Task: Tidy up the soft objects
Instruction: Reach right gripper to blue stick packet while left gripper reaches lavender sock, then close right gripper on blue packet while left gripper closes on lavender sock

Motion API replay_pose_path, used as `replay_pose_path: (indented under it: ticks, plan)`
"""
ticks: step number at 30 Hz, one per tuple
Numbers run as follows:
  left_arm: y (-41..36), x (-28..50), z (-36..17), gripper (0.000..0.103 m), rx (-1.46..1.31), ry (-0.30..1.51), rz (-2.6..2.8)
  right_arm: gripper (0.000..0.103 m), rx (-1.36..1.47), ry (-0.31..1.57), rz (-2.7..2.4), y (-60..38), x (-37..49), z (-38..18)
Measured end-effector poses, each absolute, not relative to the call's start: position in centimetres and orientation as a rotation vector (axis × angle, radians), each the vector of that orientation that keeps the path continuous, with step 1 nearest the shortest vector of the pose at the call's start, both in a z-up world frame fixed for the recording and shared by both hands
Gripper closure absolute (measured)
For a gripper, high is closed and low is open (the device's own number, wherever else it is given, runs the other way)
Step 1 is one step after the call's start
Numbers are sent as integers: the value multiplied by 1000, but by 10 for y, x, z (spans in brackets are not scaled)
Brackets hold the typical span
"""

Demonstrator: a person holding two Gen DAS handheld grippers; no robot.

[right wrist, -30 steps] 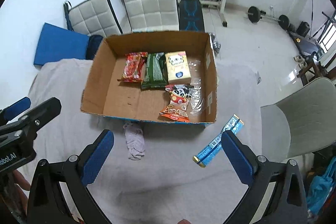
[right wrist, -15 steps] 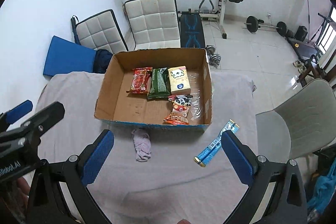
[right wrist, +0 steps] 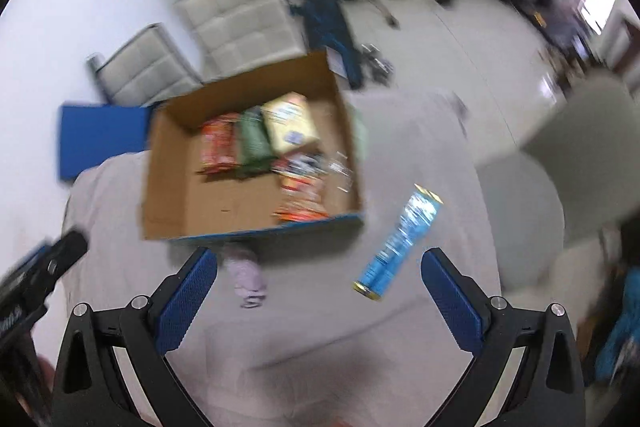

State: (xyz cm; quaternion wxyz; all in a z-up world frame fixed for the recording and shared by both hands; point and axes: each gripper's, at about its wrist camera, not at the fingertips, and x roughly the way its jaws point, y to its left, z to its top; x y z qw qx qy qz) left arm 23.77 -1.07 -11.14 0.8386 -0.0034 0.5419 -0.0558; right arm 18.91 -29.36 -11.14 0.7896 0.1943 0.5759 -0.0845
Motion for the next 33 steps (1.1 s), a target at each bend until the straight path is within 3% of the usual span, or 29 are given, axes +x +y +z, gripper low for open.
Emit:
replay_pose_path:
  ticks: [9,14,18,21,23,24,27,31,33]
  plan:
    - [-10,260,-237,0,-114,1413,-97,0,738,1479,-326,-363,194,-261]
    - [-8,271,-292,0,-167,1530,-84,2,740,1538,-374,-363,205,-310]
    - [-16,282,-323,0,-151,1590,-84,8,708,1583,-386,-361,217,-335]
    - [-25,288,-339,1,-106,1625,-90,18,684,1615,-395,-358,224,-349]
    - [-30,289,-348,1,-92,1644,-103,32,678,1638,-401,-356,230,-355]
    - [-32,289,-352,2,-85,1653,-106,34,671,1645,-406,-354,232,-357]
    - [-36,285,-364,19,-63,1695,-119,45,622,1661,-439,-349,232,-359]
    - [-40,275,-373,48,2,1708,-112,67,542,1706,-443,-333,232,-360]
    - [-40,271,-372,52,19,1702,-113,72,547,1709,-433,-329,229,-358]
